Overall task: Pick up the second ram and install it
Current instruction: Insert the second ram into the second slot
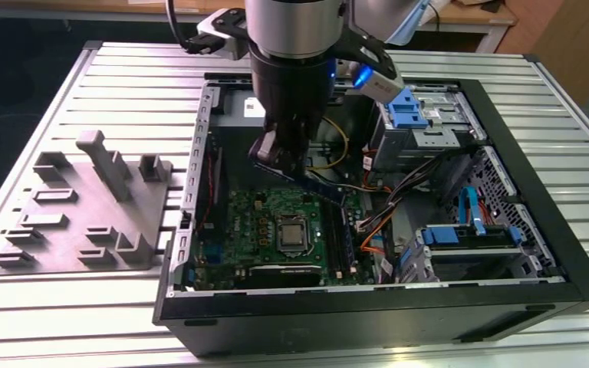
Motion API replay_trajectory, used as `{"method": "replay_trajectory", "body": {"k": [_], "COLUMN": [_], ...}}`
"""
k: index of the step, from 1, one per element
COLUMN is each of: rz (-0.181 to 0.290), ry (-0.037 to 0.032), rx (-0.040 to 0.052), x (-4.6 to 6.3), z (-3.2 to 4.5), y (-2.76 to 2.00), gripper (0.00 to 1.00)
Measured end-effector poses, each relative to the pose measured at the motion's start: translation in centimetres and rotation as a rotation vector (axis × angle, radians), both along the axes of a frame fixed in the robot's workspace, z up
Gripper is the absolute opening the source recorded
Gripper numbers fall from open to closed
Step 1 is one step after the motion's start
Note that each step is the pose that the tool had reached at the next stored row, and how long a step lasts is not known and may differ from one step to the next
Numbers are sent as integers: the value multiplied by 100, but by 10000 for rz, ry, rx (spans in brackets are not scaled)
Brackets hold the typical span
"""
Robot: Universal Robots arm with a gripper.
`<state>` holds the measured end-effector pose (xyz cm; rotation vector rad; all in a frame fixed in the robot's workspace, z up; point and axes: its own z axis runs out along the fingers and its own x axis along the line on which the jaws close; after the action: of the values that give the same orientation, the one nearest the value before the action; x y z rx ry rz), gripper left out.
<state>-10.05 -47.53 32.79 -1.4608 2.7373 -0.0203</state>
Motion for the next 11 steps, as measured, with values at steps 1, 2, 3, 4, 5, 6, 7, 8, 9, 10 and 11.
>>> {"method": "replay_trajectory", "body": {"k": [1, 2, 3, 4, 5, 6, 7, 8, 9, 10, 11], "rz": [-180, -360, -539, -720, -915, -1096, -1273, -1452, -1632, -1810, -1992], "ry": [0, 0, 0, 0, 0, 0, 0, 0, 0, 0, 0], "rx": [0, -1, 0, 0, -1, 0, 0, 0, 0, 0, 0], "x": [0, 0, 0, 0, 0, 0, 0, 0, 0, 0, 0], "z": [-1, -1, -1, -2, -2, -2, -2, -2, -3, -3, -3], "y": [0, 0, 0, 0, 0, 0, 0, 0, 0, 0, 0], "gripper": [12, 12, 12, 12, 12, 12, 12, 12, 12, 12, 12]}}
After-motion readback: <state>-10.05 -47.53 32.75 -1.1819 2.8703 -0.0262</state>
